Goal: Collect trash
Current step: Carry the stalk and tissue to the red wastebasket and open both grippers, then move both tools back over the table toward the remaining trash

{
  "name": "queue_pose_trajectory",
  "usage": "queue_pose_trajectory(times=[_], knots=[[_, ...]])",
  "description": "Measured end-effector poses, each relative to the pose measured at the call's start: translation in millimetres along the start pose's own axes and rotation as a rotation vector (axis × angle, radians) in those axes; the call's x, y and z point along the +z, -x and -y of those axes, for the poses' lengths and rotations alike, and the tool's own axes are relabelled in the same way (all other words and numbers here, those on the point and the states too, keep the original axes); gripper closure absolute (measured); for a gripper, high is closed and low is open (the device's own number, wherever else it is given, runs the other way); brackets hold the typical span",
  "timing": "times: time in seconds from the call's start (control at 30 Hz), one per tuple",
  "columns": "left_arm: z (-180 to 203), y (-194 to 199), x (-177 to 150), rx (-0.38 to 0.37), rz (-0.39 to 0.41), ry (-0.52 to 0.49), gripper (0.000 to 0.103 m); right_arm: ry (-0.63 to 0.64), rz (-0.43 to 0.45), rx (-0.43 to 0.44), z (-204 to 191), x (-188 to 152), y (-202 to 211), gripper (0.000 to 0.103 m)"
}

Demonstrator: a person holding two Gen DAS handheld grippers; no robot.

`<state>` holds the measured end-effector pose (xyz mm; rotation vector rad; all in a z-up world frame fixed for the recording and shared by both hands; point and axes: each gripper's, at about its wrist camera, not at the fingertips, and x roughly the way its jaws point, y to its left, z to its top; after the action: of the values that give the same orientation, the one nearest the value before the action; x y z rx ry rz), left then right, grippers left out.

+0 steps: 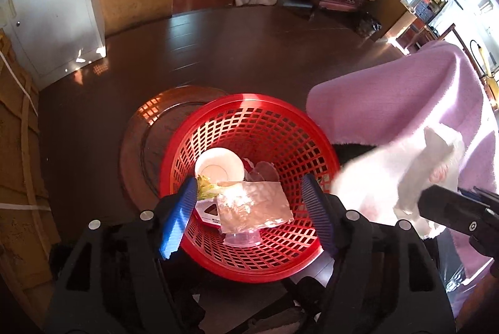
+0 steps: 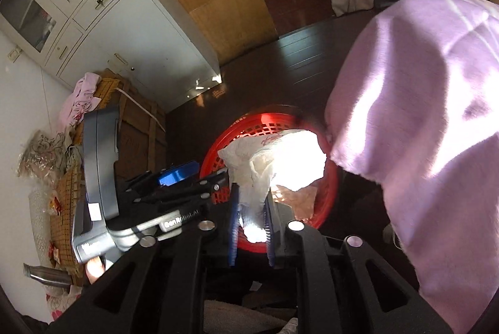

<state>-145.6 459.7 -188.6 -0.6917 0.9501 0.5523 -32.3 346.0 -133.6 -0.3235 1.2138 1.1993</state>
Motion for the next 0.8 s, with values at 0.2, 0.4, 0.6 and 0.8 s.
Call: queue_pose_trajectory(times=[0.2, 0.4, 0.6, 0.8], knots=[[-1.3, 3.2, 1.8, -0.002, 0.013, 0.005, 0.032, -0.021, 0.031, 0.004, 3.2, -5.4, 4.9, 0.068], [3.8, 7.2, 0.8, 0.005, 0.025, -0.009, 0.032, -0.036, 0.056, 0.006, 11.0, -12.7, 18.0, 0.068], [18.1, 17.1, -3.6, 0.019, 0.052, -0.043, 0.032, -0.054, 0.089, 0.005, 11.7, -17.7, 29.1, 0.065], [40.8, 32.1, -6.8, 0.046, 0.095, -0.105, 0.032, -0.06, 0.142, -0.021, 19.0, -29.4, 53.2, 0.06]])
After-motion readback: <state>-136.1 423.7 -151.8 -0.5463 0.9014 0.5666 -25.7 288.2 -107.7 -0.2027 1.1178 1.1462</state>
